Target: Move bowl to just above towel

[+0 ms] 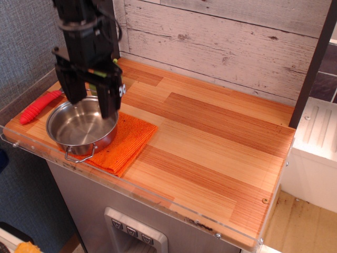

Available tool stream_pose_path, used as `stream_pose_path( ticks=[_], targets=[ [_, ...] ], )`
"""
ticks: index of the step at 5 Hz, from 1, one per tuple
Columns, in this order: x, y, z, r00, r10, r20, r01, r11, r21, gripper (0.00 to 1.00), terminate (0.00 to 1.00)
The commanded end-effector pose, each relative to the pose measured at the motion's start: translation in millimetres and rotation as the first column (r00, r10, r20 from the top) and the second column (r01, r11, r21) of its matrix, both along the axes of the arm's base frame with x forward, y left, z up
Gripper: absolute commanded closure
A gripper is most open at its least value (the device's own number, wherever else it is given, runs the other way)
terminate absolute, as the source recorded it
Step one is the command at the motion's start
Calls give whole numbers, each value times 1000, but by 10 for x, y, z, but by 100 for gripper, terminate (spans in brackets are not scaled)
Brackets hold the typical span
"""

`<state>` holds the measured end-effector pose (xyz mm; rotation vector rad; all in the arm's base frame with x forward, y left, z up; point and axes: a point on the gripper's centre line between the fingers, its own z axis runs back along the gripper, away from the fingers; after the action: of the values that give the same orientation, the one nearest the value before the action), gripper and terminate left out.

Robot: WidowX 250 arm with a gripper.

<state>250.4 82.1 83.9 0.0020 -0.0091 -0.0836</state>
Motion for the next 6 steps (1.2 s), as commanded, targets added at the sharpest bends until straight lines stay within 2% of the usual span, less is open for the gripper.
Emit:
stream_pose_path(
  ticks=[1, 2, 3, 4, 6],
  targets=[
    [5, -44, -260, 999, -34, 19, 34, 999, 24, 0, 0],
    [50, -14, -414, 999, -35, -1, 35, 999, 33, 0, 0],
    [89, -33, -472, 999, -51, -9, 51, 998, 44, 0, 0],
    [118, -90, -496, 996, -85, -6, 85, 995, 45, 100, 0],
    [110, -179, -486, 992, -124, -14, 125, 991, 53, 100, 0]
  ],
)
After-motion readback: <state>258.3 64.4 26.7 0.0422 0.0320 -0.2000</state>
